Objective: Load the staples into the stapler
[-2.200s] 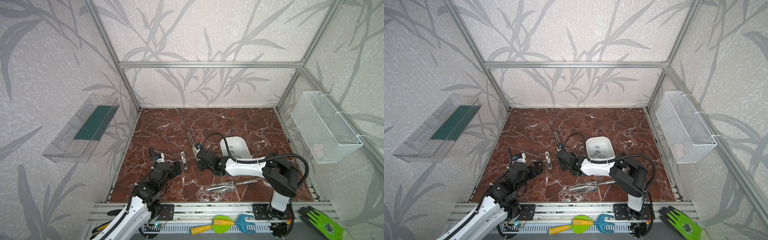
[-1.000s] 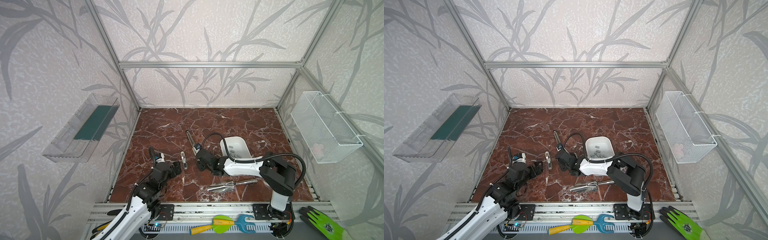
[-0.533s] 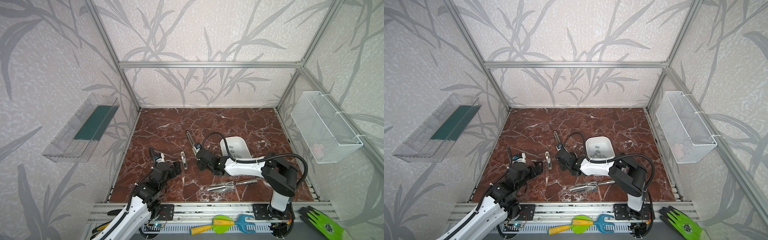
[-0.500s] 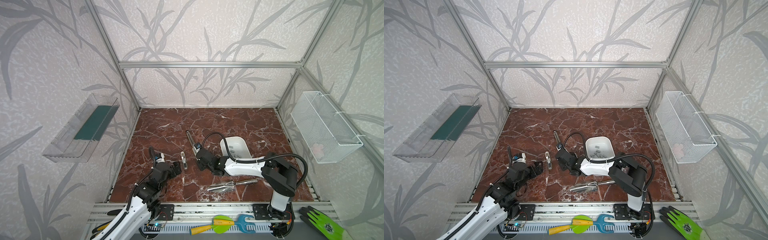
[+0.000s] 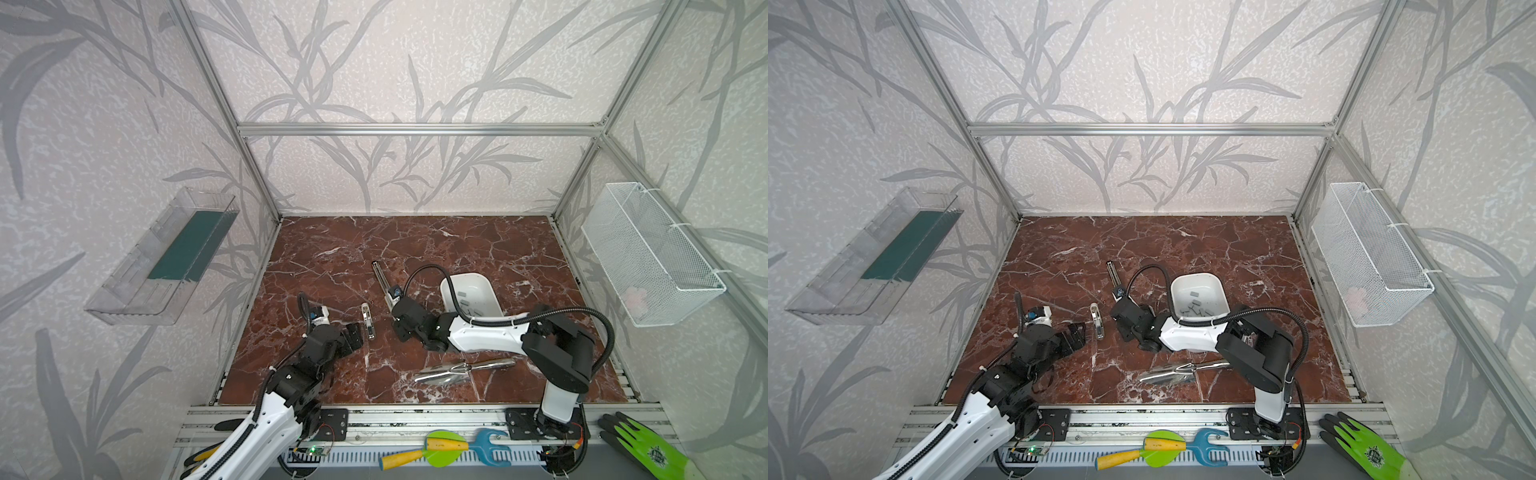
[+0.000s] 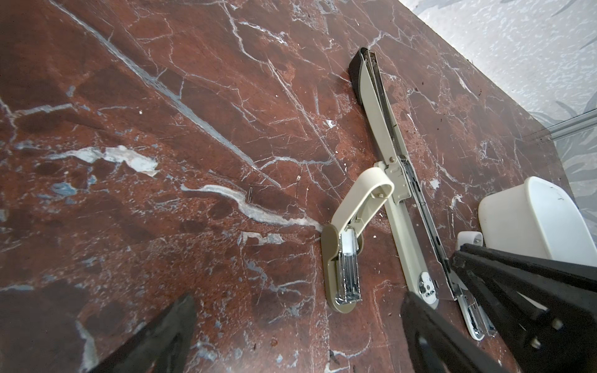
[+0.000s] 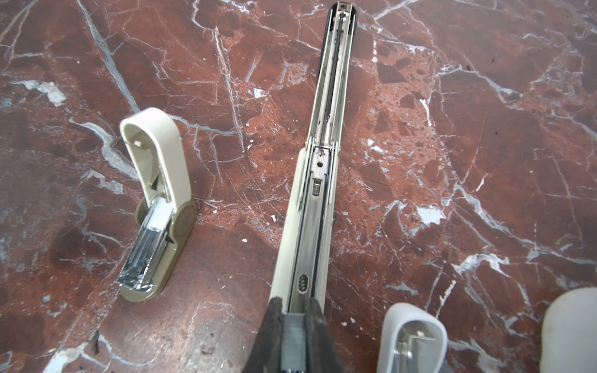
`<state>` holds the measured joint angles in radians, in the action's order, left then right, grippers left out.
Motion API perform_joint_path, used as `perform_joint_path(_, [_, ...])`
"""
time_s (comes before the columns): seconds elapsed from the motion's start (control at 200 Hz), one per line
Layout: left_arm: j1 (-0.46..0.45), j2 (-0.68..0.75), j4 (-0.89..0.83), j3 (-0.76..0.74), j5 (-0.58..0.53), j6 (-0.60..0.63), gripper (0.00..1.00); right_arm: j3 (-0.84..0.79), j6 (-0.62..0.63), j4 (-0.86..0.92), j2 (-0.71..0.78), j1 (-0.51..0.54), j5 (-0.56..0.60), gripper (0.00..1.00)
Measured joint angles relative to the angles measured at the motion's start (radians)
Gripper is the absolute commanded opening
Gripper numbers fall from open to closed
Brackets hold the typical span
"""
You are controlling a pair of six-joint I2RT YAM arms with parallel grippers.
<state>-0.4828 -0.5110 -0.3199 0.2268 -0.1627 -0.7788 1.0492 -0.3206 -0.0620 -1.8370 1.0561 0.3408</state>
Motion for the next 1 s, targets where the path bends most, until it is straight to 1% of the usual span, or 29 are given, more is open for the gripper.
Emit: perform_joint_path(1.0, [0.000, 0.000, 0.000, 0.000, 0.000, 0.000, 0.99, -0.028, -0.008, -0.031, -0.010, -0.005, 0.008, 0.05])
